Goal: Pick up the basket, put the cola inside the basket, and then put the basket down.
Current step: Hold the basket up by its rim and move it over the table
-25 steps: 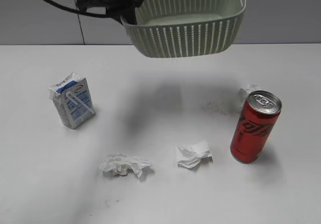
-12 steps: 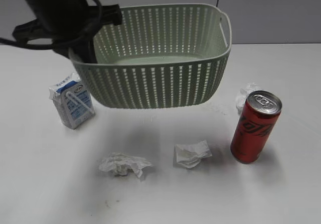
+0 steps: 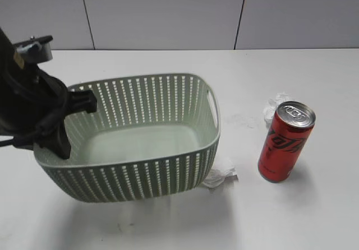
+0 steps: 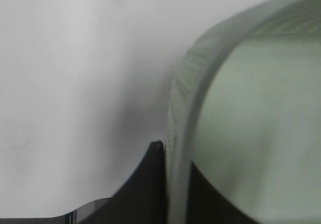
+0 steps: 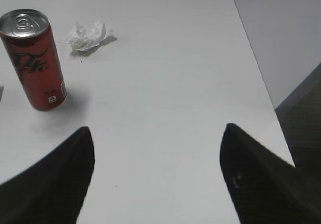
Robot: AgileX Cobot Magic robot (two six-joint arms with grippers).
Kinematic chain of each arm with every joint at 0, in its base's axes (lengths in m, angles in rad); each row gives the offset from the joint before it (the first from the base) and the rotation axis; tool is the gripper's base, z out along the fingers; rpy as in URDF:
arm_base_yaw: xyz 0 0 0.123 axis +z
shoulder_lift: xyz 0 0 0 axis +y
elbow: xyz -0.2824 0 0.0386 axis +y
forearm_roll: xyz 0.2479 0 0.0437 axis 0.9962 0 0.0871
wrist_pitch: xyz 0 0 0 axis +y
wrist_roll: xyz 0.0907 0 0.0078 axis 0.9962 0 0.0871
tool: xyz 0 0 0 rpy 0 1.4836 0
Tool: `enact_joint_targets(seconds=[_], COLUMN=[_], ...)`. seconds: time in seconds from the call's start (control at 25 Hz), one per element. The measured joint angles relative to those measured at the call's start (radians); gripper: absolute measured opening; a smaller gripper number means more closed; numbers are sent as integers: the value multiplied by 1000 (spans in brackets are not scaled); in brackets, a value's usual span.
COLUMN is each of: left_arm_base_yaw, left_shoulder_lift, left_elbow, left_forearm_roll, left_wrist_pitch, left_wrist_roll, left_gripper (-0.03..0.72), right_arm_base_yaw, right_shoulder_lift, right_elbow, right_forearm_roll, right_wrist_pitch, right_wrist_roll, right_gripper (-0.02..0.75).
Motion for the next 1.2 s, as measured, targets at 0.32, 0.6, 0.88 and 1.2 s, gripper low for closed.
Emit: enact_joint_targets(seconds=[0.32, 0.6, 0.88, 1.2], left_arm_base_yaw=[-44, -66, -66, -66], left_shoulder_lift=[0, -1, 35, 46], left_elbow=[163, 195, 198, 198], left_forearm_roll=[-1, 46, 84, 84], left_wrist_pitch=[-226, -295, -301, -301], left_wrist_roll=[0, 0, 0, 0], left_gripper=[6, 6, 6, 5], right_arm_base_yaw=[0, 0, 0, 134], right_shoulder_lift=[175, 577, 975, 1310], right_elbow=[-98, -292, -442, -595], right_forearm_roll=[22, 131, 243, 304], right_wrist_pitch=[-55, -11, 24, 92], right_wrist_roll=[0, 0, -79, -126], right_gripper=[592, 592, 592, 592])
